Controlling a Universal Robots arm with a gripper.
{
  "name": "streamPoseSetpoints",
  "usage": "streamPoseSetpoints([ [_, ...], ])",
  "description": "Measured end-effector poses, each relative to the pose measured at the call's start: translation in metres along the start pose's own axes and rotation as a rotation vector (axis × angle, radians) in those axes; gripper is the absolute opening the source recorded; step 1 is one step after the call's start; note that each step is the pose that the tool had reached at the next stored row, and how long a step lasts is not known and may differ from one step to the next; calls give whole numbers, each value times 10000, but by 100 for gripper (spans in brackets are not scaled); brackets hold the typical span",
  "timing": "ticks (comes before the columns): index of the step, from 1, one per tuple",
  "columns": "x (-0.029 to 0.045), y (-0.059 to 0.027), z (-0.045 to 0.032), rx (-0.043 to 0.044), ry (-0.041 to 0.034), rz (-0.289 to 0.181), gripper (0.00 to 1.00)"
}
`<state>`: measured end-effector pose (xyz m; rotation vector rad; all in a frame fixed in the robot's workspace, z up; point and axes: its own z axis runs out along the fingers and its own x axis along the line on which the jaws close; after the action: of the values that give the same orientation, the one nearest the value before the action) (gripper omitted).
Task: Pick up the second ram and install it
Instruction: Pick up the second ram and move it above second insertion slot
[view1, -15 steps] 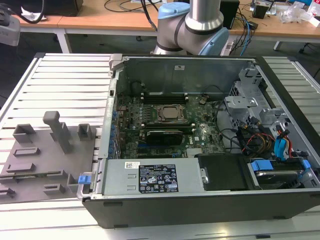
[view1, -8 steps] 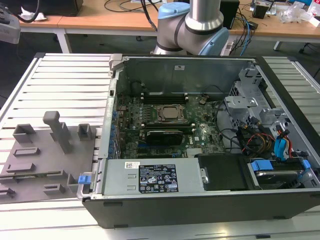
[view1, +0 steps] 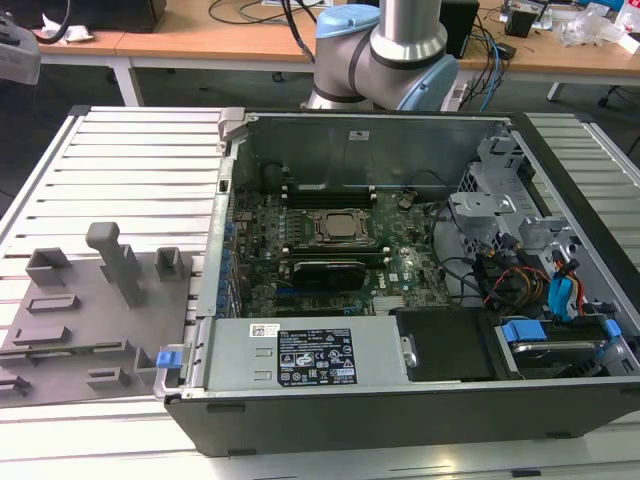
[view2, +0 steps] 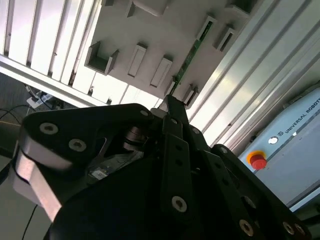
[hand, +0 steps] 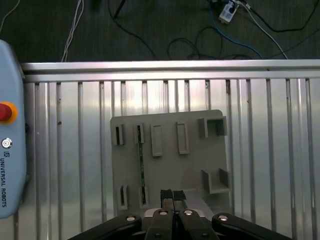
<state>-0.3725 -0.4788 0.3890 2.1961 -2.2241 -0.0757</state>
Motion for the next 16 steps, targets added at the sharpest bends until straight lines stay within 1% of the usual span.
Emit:
streamPoseSetpoints([
  [5, 0, 0, 0, -11, 21, -473, 11],
  [16, 0, 0, 0, -31, 59, -1310, 11],
])
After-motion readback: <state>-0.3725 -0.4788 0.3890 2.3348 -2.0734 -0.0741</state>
